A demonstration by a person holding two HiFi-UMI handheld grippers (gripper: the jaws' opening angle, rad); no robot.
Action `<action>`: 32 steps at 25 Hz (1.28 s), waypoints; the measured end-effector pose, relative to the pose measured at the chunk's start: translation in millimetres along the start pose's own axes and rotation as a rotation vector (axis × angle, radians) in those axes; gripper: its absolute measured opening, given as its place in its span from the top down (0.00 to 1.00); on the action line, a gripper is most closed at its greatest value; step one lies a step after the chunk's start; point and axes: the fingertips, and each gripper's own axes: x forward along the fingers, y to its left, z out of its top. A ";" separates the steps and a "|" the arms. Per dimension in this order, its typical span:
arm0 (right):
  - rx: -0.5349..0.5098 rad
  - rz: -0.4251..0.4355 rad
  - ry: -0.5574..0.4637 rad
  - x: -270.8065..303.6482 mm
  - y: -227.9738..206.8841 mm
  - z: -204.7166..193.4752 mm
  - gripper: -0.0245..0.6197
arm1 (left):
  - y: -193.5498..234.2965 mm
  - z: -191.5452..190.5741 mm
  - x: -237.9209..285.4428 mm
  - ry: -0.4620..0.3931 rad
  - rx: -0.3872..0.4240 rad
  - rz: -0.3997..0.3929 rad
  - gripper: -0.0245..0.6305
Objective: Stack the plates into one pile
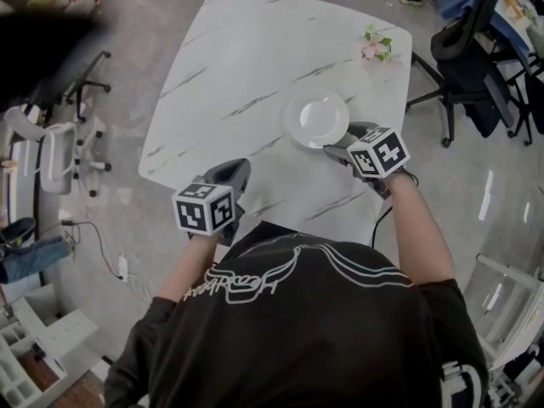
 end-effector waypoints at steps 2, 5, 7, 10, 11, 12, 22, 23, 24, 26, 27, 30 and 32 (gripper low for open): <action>-0.064 -0.001 0.053 0.8 3.6 -5.7 0.45 | -1.8 -3.7 -3.0 -0.006 -0.007 0.004 0.93; -0.186 -0.013 0.154 4.1 9.4 -16.3 0.45 | -4.4 -9.2 -7.4 -0.015 -0.017 0.008 0.93; -0.242 -0.030 0.209 4.9 10.8 -21.8 0.45 | -6.5 -12.9 -11.2 -0.021 -0.025 0.013 0.93; -0.286 -0.063 0.283 3.7 9.0 -32.7 0.45 | -10.2 -20.0 -16.2 -0.036 -0.040 0.021 0.93; -0.299 -0.070 0.305 3.4 8.7 -36.7 0.45 | -11.7 -22.9 -17.7 -0.040 -0.045 0.023 0.93; -0.306 -0.072 0.319 3.1 9.2 -39.3 0.45 | -13.3 -25.8 -19.0 -0.046 -0.050 0.025 0.93; -0.134 0.082 0.016 -44.1 60.4 -12.9 0.46 | -58.9 -35.8 -42.5 -0.130 -0.060 0.003 0.93; -0.109 0.124 -0.045 -57.1 72.9 -10.4 0.46 | -68.7 -34.2 -47.7 -0.141 -0.050 -0.007 0.93; -0.088 0.167 -0.107 -71.6 85.3 -7.6 0.46 | -79.2 -32.1 -52.8 -0.153 -0.040 -0.017 0.93; -0.060 0.238 -0.223 -103.3 105.8 -1.8 0.51 | -101.8 -24.5 -61.9 -0.189 -0.017 -0.044 0.93; -0.056 0.256 -0.277 -119.8 112.6 1.6 0.56 | -114.0 -18.4 -66.3 -0.212 -0.004 -0.063 0.93; -0.077 0.261 -0.412 -168.3 127.6 6.2 0.73 | -157.8 0.1 -82.6 -0.279 0.057 -0.141 0.93; -0.095 0.276 -0.490 -198.9 138.9 3.7 0.86 | -190.5 8.6 -94.4 -0.308 0.110 -0.196 0.93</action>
